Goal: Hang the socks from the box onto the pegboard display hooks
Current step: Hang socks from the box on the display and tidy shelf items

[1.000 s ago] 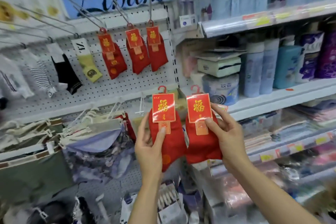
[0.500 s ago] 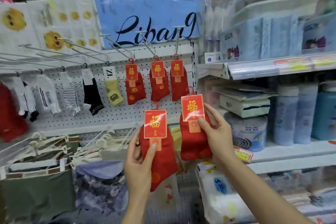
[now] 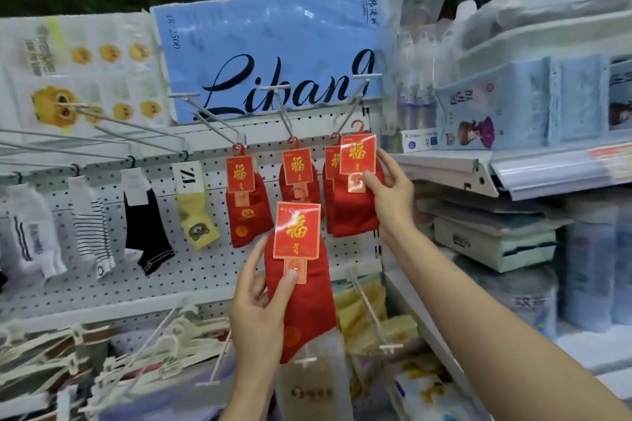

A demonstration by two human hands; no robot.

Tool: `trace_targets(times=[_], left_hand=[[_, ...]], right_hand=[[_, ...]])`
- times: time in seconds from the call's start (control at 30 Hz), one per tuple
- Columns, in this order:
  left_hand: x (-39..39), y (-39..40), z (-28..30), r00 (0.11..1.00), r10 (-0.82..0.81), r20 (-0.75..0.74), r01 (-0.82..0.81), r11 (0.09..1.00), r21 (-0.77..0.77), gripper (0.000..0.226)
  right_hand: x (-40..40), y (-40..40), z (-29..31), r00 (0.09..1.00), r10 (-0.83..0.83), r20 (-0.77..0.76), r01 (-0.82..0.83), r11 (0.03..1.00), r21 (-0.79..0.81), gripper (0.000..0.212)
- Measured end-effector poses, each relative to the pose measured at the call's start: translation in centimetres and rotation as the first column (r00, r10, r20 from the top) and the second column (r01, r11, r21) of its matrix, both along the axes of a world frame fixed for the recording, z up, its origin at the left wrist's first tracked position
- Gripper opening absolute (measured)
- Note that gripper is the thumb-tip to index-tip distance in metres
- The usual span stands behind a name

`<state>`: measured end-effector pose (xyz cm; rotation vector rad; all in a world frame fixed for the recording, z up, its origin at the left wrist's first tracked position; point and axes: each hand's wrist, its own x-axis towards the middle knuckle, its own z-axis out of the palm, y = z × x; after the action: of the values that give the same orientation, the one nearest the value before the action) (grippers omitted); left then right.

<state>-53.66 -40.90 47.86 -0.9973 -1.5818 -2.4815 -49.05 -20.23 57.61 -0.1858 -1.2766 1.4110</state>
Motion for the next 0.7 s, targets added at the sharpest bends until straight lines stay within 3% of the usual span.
trace_targets(times=[0.37, 0.7], left_hand=[[-1.0, 3.5, -0.1, 1.000, -0.011, 0.008, 0.011, 1.000, 0.004, 0.057], [-0.2, 8.1, 1.5, 1.000, 0.001, -0.027, 0.000, 1.000, 0.018, 0.058]], right_hand=[[-3.7, 3.8, 0.1, 0.993, 0.039, 0.113, -0.048, 0.996, 0.073, 0.049], [-4.8, 5.3, 0.7, 0.968, -0.100, 0.230, 0.069, 0.988, 0.141, 0.044]])
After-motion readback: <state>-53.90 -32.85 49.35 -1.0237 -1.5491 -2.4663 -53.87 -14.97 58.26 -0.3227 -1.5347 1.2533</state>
